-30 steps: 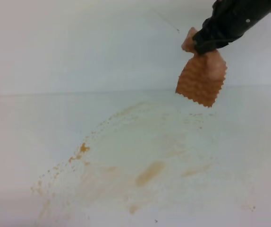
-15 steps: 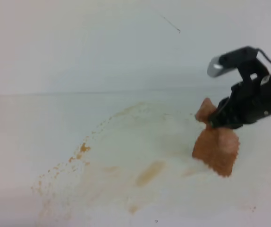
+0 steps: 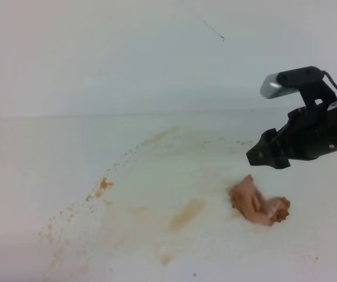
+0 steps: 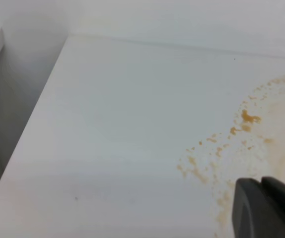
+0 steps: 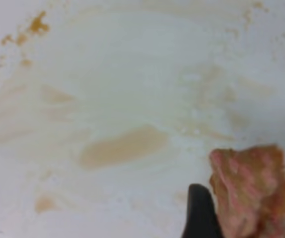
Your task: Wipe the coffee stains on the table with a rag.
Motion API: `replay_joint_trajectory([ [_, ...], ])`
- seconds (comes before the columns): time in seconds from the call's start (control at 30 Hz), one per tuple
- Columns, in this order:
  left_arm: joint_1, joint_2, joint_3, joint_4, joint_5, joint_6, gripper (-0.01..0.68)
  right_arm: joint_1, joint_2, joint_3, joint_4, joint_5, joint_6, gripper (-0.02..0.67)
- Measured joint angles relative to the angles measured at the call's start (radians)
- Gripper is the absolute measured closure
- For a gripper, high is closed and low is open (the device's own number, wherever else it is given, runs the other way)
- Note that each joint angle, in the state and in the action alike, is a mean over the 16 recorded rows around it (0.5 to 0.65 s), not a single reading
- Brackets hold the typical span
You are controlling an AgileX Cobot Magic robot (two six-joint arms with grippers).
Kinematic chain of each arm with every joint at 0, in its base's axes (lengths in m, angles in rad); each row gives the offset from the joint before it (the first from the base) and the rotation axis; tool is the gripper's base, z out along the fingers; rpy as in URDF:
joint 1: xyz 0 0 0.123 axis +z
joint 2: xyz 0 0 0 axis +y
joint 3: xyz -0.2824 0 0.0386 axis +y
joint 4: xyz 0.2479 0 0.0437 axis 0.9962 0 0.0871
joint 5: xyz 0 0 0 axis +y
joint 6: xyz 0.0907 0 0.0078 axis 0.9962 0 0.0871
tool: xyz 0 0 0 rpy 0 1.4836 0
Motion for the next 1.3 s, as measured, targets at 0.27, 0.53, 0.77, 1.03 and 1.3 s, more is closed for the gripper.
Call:
replay_joint_trajectory([
  [0.27, 0.0, -0.002, 0.0, 0.0, 0.0, 0.0, 0.675, 0.0, -0.164, -0.023, -0.018, 0.116, -0.001, 0.281],
  [0.53, 0.0, -0.006, 0.0, 0.0, 0.0, 0.0, 0.675, -0.001, -0.434, 0.002, -0.125, 0.224, 0.018, 0.494],
  [0.77, 0.0, -0.008, 0.0, 0.0, 0.0, 0.0, 0.675, -0.001, -0.672, 0.053, -0.216, 0.282, 0.066, 0.629],
  [1.03, 0.0, -0.003, 0.0, 0.0, 0.0, 0.0, 0.675, -0.001, -0.824, 0.087, -0.241, 0.327, 0.108, 0.647],
  [1.3, 0.0, -0.008, 0.0, 0.0, 0.0, 0.0, 0.675, -0.019, -0.892, 0.091, -0.251, 0.338, 0.109, 0.649],
])
